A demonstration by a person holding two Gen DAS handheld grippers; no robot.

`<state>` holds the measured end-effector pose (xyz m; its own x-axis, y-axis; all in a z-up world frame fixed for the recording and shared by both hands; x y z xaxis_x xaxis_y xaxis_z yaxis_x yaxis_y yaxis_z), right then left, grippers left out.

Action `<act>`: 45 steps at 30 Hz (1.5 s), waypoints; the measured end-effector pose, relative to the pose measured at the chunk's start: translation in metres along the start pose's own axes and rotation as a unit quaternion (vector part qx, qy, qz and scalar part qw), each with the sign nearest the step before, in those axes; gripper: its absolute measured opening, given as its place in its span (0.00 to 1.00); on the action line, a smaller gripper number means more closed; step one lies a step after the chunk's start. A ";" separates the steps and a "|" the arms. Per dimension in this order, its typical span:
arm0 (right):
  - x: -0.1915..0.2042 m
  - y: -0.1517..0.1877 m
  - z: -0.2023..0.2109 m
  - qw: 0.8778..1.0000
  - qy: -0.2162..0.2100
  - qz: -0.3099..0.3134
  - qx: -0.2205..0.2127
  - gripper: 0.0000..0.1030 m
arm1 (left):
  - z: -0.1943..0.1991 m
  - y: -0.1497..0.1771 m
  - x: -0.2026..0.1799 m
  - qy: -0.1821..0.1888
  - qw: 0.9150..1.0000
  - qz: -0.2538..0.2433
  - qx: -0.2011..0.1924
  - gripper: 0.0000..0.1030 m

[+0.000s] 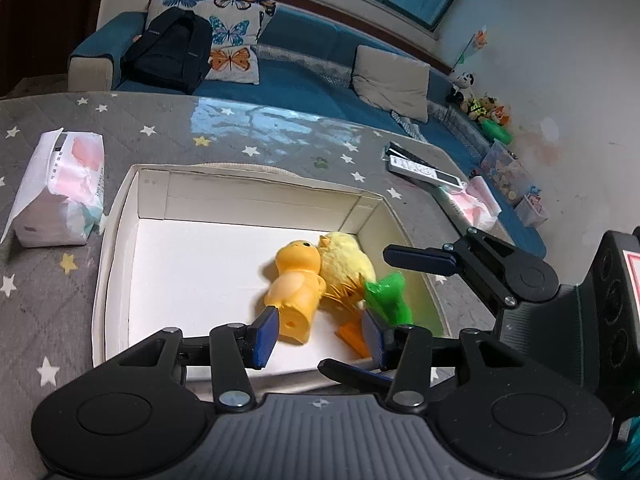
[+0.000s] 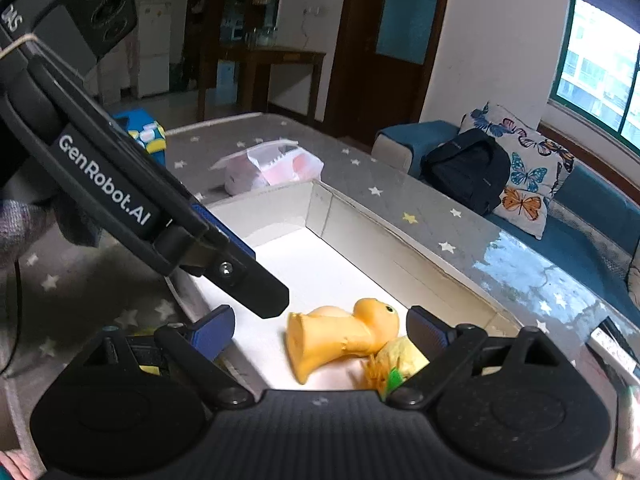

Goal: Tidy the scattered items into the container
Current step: 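Carry the orange duck with the left tool into the box and release, then move the left tool to the yellow plush chick and grasp it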

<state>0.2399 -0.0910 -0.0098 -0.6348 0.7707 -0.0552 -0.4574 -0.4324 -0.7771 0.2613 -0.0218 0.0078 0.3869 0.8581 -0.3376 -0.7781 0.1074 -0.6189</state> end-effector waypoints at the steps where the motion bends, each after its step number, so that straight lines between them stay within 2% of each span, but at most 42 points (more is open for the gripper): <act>1: 0.002 0.001 0.006 1.000 0.002 -0.002 -0.007 0.92 | 0.003 0.002 -0.001 0.000 1.000 -0.003 -0.003 0.47; 7: 0.021 0.009 0.031 0.999 -0.003 -0.010 -0.034 0.92 | 0.021 0.018 -0.010 -0.011 1.000 -0.019 -0.019 0.47; 15: 0.048 0.029 0.045 0.998 -0.025 -0.025 -0.045 0.94 | 0.031 0.040 -0.011 -0.027 0.999 -0.027 -0.024 0.47; 28: 0.085 0.060 0.032 0.998 -0.036 -0.037 -0.032 0.96 | 0.024 0.075 0.001 -0.041 0.999 -0.029 -0.005 0.47; 45: 0.107 0.074 0.000 0.997 -0.057 -0.059 -0.008 0.97 | 0.008 0.085 0.013 -0.032 0.999 -0.022 0.013 0.47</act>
<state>0.1387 -0.0407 -0.0734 -0.6436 0.7578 0.1075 -0.5241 -0.3340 -0.7834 0.1960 0.0026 -0.0436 0.3896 0.8825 -0.2635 -0.7735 0.1582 -0.6138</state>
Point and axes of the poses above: each gripper's, at about its wrist camera, not at the fingertips, and z roughly against the way its jaws point, x to its left, y to its underside, the point moved 9 cm from there along -z, roughly the way its jaws point, and after that the axes turned 5 degrees about -z, right-handed, at the moved point
